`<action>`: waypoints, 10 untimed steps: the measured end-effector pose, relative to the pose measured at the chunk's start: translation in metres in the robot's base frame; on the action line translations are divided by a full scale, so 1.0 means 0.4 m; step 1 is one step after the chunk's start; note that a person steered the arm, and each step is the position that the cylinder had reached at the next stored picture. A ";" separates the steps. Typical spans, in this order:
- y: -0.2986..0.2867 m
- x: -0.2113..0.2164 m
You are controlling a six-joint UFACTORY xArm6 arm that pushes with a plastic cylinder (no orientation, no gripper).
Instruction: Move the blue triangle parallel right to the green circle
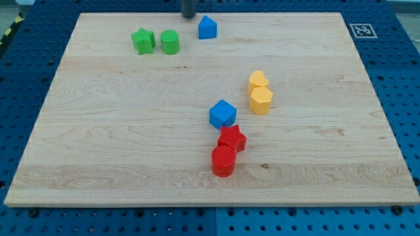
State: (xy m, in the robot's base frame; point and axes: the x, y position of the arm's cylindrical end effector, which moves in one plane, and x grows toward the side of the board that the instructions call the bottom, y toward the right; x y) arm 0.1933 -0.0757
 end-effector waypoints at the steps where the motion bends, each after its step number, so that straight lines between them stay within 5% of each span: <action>1: -0.020 0.024; 10: 0.221 0.157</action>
State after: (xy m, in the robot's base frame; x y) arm 0.2561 0.0128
